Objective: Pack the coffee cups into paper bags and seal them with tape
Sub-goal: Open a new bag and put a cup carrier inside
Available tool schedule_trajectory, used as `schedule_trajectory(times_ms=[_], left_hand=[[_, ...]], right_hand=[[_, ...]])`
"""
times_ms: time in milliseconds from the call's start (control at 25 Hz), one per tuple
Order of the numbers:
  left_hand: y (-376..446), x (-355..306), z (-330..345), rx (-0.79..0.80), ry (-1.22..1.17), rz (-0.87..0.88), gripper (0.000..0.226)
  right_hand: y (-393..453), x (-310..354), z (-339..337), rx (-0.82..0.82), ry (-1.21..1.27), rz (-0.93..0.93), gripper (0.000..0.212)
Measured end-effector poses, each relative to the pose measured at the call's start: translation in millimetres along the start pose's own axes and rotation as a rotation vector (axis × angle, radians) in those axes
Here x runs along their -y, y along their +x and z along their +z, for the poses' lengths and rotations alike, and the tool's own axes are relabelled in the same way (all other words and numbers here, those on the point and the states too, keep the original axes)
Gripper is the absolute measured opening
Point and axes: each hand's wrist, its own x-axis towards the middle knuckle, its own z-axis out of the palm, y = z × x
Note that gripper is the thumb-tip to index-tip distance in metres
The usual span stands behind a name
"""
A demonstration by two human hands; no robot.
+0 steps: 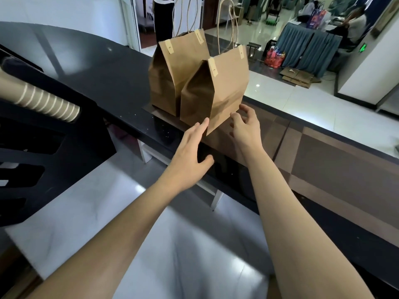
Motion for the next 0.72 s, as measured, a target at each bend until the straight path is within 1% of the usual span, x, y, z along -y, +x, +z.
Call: schedule_trajectory(times_ms=[160,240,320,440,640,720], left_hand=[[-31.8,6.2,-9.2,0.045,-0.012,-0.051,0.074],[-41.2,7.5,-10.8,0.065,-0.017,-0.035,0.07],[-47.6,6.7,-8.1,0.12,-0.026,-0.008,0.066],[-50.0,5.3,-0.9,0.219,-0.062,0.051,0.062],[-53.0,-3.1,22.1,0.448,-0.103,0.173,0.058],[-58.4,-4.9,32.3,0.515,-0.102,0.213,0.057]], right_hand=[[-38.3,2.6,-14.7,-0.051,-0.029,0.006,0.047],[-59.0,2.9,-25.1,-0.076,-0.056,0.005,0.047],[-81.0,3.5,-38.2,-0.112,-0.083,-0.004,0.047],[-115.0,7.2,-58.3,-0.189,-0.113,-0.012,0.046],[-178.8,4.3,-90.9,-0.383,-0.126,0.02,0.044],[-203.6,4.6,-98.2,-0.439,-0.121,0.034,0.044]])
